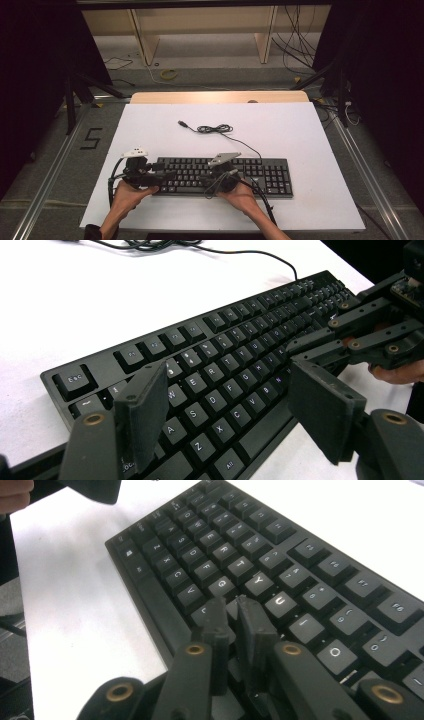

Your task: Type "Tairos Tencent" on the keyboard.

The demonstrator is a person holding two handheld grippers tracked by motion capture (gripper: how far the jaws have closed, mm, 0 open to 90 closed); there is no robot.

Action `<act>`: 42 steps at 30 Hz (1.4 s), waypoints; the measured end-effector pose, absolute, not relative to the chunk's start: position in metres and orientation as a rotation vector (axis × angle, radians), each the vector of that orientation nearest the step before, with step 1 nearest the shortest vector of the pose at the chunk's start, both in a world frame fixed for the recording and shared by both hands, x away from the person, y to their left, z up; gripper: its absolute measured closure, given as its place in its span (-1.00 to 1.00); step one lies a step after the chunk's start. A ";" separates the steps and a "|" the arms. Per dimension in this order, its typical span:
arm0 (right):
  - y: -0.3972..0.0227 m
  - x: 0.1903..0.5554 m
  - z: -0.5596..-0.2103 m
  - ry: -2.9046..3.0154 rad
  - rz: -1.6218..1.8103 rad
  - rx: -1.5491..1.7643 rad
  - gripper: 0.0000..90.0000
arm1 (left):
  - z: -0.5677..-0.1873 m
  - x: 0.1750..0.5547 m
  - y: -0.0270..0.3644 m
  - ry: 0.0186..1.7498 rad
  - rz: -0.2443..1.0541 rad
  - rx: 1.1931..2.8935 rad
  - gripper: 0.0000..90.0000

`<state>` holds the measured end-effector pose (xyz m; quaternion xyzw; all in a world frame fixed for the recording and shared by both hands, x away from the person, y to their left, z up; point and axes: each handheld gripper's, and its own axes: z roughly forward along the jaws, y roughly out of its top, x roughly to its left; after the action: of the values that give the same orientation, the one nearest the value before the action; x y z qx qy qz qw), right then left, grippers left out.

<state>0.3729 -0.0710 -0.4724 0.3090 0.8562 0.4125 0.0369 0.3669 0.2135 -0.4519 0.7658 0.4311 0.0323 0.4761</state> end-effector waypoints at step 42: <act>-0.108 0.364 -0.450 2.495 1.423 1.038 -0.09 | -0.456 0.366 0.197 0.979 0.003 1.964 0.31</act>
<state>0.3641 -0.1083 -0.4499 0.3396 0.8161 0.4656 0.0439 0.3663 0.1973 -0.4557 0.7966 0.3969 0.0010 0.4559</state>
